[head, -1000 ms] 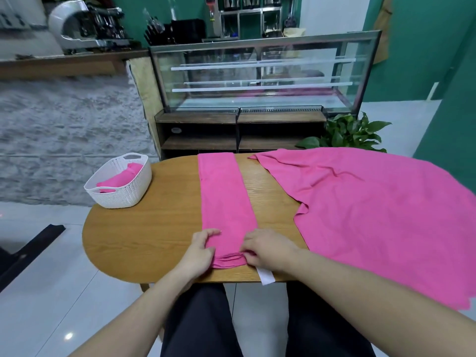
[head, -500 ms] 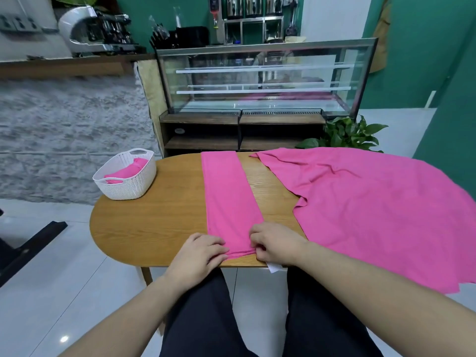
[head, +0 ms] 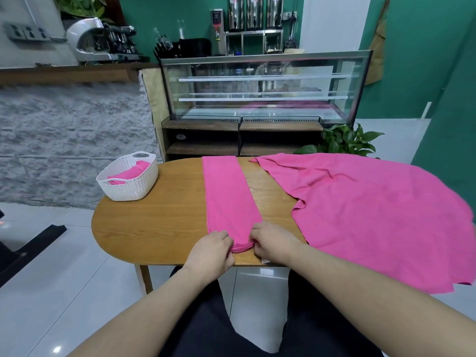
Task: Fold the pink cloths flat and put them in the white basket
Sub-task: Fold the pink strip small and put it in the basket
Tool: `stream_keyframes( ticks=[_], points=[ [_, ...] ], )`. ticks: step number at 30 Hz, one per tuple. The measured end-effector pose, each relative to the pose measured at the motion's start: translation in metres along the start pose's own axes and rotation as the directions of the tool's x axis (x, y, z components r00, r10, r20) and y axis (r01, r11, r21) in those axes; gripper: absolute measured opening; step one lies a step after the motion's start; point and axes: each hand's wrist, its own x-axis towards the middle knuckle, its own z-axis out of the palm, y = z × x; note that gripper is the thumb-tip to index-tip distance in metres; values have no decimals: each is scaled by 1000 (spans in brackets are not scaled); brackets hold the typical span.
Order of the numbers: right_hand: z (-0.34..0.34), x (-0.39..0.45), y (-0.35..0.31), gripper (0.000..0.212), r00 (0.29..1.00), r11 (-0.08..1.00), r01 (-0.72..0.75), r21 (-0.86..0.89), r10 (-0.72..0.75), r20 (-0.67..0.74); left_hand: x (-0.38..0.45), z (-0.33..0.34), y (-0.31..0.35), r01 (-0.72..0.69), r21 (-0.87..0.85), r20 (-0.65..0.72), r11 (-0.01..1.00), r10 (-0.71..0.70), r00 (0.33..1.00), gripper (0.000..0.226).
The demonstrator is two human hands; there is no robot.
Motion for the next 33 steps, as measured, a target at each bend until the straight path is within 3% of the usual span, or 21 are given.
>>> stream_keyframes(
  ticks=[5,10,13,20,22,24,27,29,33],
  points=[
    [-2,-2,7,5,979,942,-200,270,179,102,3,-6,7,42,-94,56,995,-37,998,19],
    [-4,-10,18,29,970,904,-220,367,163,180,7,-7,2,106,-181,181,978,-72,981,26],
    [-11,-12,20,28,973,893,-208,398,146,180,14,-8,-1,185,-238,256,953,-122,959,30],
    [-25,5,13,25,970,977,-159,139,128,206,27,-9,-7,462,-442,229,768,-402,887,12],
    [-23,6,8,26,995,997,-51,-61,56,77,30,-10,-5,480,-477,244,736,-413,877,12],
    [-15,4,1,23,984,980,113,-164,-134,-118,31,-11,-4,500,-490,290,714,-407,866,6],
    [4,1,-10,28,947,939,276,-207,-303,-111,33,-11,-10,560,-514,376,650,-416,828,19],
    [9,-1,-11,24,962,952,245,-186,-262,-75,35,-10,-13,583,-529,410,616,-416,812,22],
    [16,-2,0,19,975,985,156,-77,-166,-147,33,-9,-16,593,-561,411,578,-427,805,11]
  ],
)
